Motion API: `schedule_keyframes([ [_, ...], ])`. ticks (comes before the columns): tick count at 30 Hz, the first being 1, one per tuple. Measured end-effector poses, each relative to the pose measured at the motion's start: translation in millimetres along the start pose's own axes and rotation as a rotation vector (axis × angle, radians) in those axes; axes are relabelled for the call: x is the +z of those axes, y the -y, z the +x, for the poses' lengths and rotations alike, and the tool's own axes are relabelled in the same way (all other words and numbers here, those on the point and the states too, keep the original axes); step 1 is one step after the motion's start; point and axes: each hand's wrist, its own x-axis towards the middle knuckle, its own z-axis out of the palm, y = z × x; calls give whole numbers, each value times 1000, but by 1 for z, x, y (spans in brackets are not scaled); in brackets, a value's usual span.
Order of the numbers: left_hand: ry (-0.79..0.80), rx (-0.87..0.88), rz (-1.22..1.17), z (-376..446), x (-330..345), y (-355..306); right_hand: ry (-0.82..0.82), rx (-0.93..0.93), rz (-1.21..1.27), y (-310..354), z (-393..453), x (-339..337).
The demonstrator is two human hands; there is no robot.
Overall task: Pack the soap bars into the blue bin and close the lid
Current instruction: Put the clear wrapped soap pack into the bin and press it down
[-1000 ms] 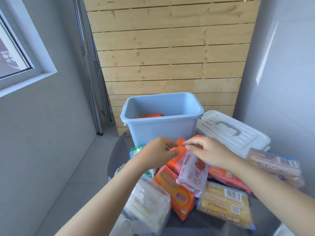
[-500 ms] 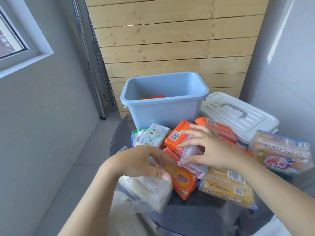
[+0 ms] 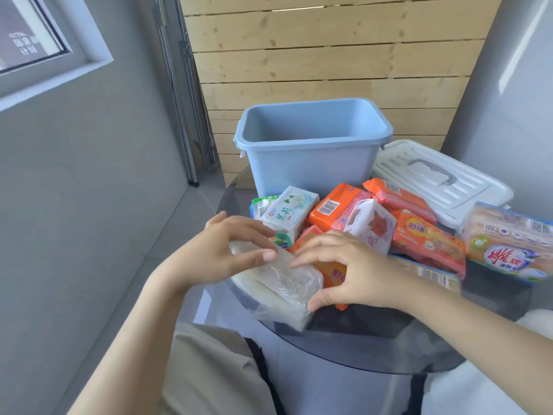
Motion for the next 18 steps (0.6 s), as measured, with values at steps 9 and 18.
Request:
schedule_keyframes([
  [9,161,-85,-220,-21,-4,31,-183,7,-48,13,0,26],
  [18,-188,-49,-154,-13,8,21,-198,-31,-31,21,0,43],
])
